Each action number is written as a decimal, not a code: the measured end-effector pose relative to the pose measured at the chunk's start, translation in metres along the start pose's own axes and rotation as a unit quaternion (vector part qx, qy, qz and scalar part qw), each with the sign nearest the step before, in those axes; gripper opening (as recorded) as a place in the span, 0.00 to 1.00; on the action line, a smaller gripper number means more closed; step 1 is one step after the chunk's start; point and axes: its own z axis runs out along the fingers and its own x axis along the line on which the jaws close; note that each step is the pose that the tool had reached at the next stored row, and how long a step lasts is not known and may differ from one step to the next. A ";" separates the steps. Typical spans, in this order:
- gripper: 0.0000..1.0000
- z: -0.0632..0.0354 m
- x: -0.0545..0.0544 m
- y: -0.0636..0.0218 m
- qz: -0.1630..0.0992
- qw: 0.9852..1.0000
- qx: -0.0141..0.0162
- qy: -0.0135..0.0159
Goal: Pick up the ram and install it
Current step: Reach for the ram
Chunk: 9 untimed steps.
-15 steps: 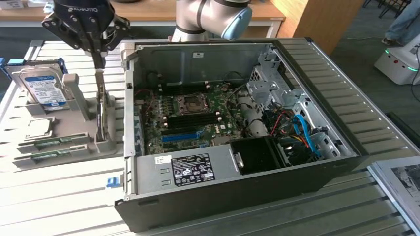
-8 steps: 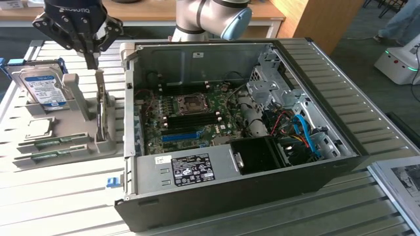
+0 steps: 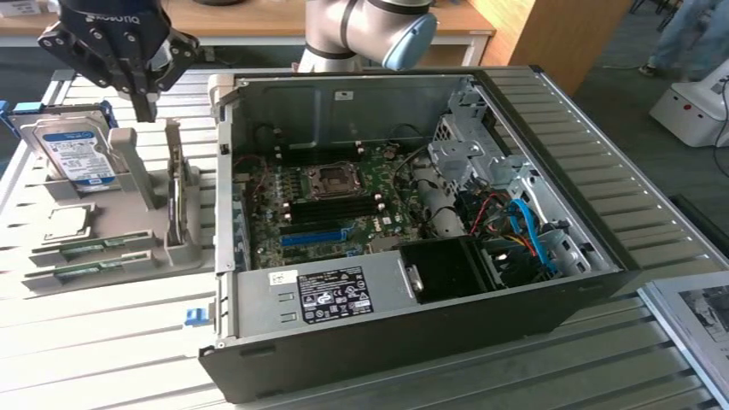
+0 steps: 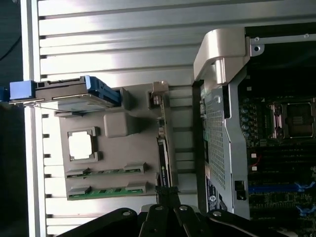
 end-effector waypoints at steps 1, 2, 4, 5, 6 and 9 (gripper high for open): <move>0.10 0.0002 0.001 -0.0001 0.000 1.000 0.000 0.001; 0.10 0.0005 0.003 -0.0002 0.000 1.000 0.000 0.002; 0.10 0.0010 0.006 -0.0005 0.000 1.000 0.000 0.004; 0.10 0.0012 0.007 -0.0006 0.000 1.000 0.000 0.005; 0.10 0.0015 0.009 -0.0007 0.000 1.000 0.000 0.006; 0.10 0.0023 0.014 -0.0011 0.000 1.000 0.001 0.009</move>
